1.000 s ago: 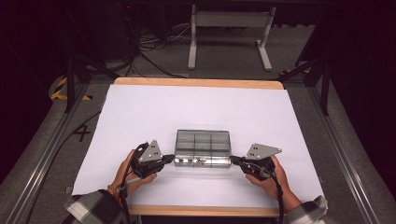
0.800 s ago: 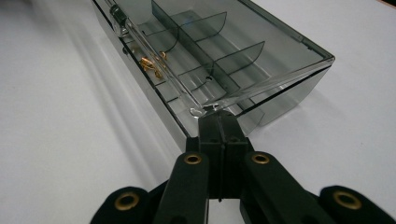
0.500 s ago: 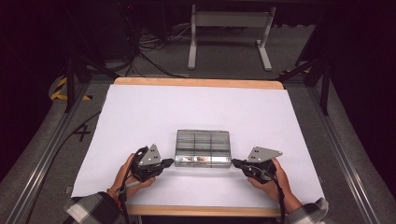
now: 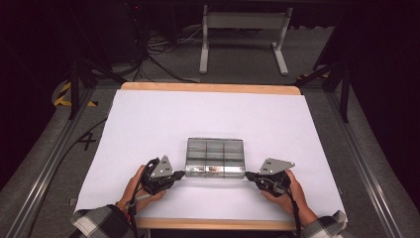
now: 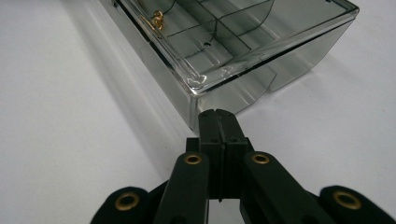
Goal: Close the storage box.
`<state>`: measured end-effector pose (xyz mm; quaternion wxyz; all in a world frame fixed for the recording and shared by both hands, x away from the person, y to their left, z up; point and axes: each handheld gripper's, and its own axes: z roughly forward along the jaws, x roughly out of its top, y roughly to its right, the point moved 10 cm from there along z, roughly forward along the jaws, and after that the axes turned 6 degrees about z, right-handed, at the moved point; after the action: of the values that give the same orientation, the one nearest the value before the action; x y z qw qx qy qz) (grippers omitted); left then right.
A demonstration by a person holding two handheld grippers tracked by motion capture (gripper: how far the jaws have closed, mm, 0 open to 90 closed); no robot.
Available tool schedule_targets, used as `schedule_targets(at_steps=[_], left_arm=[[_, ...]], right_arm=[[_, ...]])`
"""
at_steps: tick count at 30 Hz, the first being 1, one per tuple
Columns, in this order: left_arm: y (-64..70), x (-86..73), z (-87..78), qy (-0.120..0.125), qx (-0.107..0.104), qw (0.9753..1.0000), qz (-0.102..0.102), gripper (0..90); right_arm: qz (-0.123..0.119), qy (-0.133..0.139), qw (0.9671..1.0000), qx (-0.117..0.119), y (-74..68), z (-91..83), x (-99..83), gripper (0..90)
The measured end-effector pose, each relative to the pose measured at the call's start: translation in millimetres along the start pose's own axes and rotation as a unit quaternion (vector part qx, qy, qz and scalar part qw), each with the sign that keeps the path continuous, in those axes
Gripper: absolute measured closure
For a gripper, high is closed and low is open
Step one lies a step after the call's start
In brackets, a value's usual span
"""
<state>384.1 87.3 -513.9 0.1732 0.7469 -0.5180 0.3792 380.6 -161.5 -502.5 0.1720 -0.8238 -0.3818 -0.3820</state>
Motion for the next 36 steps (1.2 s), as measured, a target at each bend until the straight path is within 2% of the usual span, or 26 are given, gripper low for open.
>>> schedule_targets(at_steps=[3,6,11,15,18,28,29,36], left_arm=[[-0.3,0.5,-2.6,-0.002,0.005,1.0000,0.004,89.2],[-2.4,1.9,-10.7,0.009,0.009,0.9999,-0.002,88.8],[-5.8,-0.2,-22.2,0.018,0.021,0.9996,-0.005,88.1],[-8.8,-2.8,-29.8,0.022,0.028,0.9993,-0.009,87.4],[-13.9,-6.3,-39.2,0.030,0.038,0.9988,-0.013,86.8],[-23.1,-14.3,-52.4,0.036,0.057,0.9973,-0.026,85.1],[-25.0,-17.0,-53.6,0.032,0.062,0.9973,-0.022,85.1],[-33.9,-34.6,-65.0,0.031,0.079,0.9957,-0.037,83.1]], right_arm=[[0.002,0.004,1.0000,0.005,-0.1,-1.4,0.9,90.0],[-0.018,0.003,0.9998,-0.009,0.1,-7.2,2.6,90.0],[-0.015,0.020,0.9996,-0.011,2.5,-19.1,9.6,90.0],[-0.006,0.027,0.9996,-0.002,3.6,-24.5,10.6,90.0],[-0.012,0.030,0.9993,-0.017,8.6,-31.9,9.3,90.0],[-0.012,0.045,0.9979,-0.046,22.0,-49.3,5.2,90.0],[-0.012,0.045,0.9976,-0.052,24.9,-52.2,4.0,90.0],[-0.006,0.047,0.9955,-0.082,41.7,-65.6,-7.5,88.0]])
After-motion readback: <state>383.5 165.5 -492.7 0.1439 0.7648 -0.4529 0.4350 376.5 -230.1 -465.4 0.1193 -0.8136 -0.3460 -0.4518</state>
